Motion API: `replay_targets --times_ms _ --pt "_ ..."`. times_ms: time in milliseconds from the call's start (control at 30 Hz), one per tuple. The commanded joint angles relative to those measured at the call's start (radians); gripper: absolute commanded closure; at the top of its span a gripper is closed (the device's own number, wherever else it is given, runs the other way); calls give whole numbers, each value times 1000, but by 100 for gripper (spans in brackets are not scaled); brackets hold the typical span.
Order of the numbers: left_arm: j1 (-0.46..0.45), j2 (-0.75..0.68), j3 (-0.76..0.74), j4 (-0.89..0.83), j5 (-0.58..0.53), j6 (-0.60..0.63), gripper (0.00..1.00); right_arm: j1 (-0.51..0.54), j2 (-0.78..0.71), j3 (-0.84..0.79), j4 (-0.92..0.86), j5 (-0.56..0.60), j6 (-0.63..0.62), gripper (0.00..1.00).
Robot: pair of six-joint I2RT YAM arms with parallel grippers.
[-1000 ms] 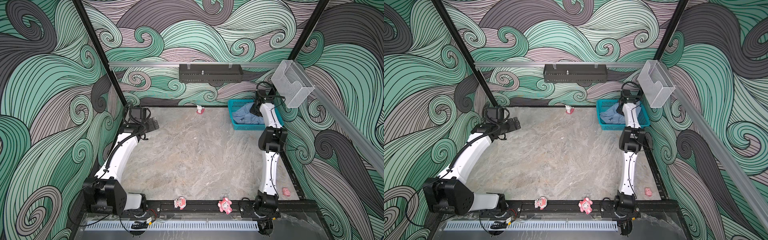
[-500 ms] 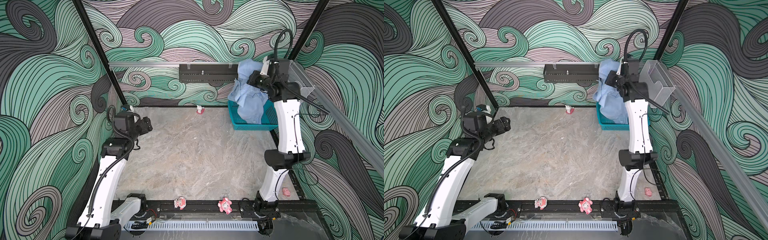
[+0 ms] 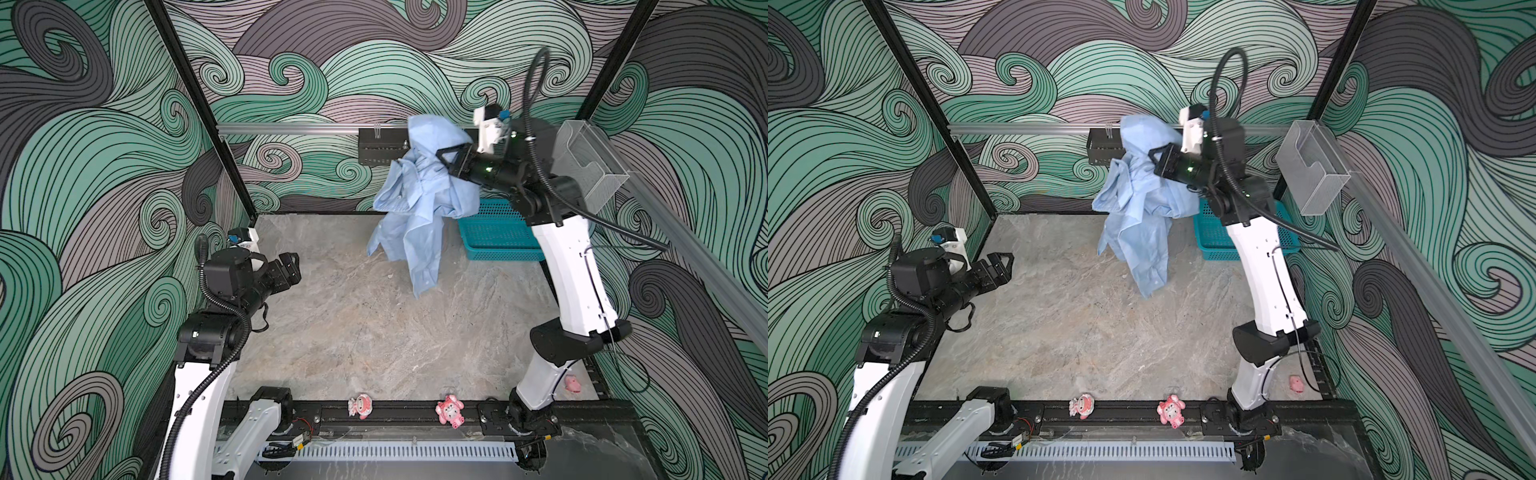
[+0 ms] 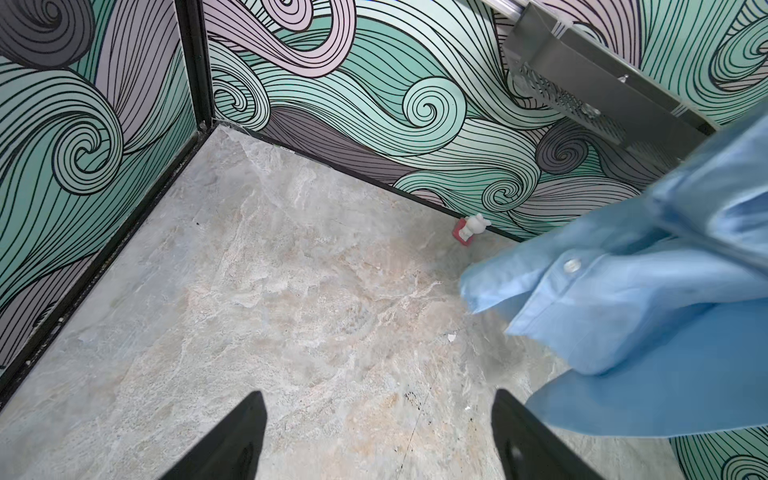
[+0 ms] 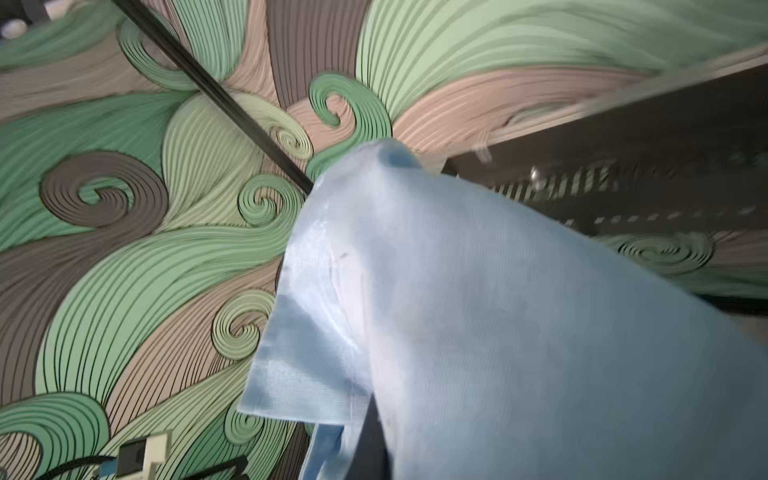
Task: Fold and stack the long sleeve shirts
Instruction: 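Lift the blue shirt out with the right gripper and drop it on the table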
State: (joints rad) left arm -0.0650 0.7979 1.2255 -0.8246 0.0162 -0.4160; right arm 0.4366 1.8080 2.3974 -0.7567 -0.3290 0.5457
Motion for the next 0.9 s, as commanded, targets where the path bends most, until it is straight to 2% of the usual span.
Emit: replay_targets --times_ms 0,133,267,333,400,500,667,733,767,833,867 --pt "-4 -27 -14 -72 13 -12 13 77 -15 -148 134 -38 64 100" --pt "-4 -52 -29 -100 8 -6 9 166 -8 -281 245 -42 124 100" --pt "-4 -71 -34 -125 -15 3 6 240 50 -252 317 -88 201 100" --pt "-4 -76 -34 -134 -18 8 5 252 65 -257 345 -106 238 100" --pt "-4 -80 -36 -140 -18 8 5 248 48 -329 378 -99 264 100" --pt "-4 -82 -45 -151 -7 8 5 212 -25 -542 430 -39 270 100" --pt "-4 -82 -77 -163 33 2 6 94 -111 -942 474 26 302 98" --pt "-3 -75 -93 -169 54 0 9 61 -116 -1050 458 42 274 91" --pt "-4 -70 -105 -175 69 0 10 45 -115 -1086 418 63 254 83" --pt "-4 -62 -135 -183 97 -3 11 23 -133 -1141 360 87 219 53" --pt "-4 -62 -154 -190 111 -5 12 21 -159 -1146 310 137 190 45"
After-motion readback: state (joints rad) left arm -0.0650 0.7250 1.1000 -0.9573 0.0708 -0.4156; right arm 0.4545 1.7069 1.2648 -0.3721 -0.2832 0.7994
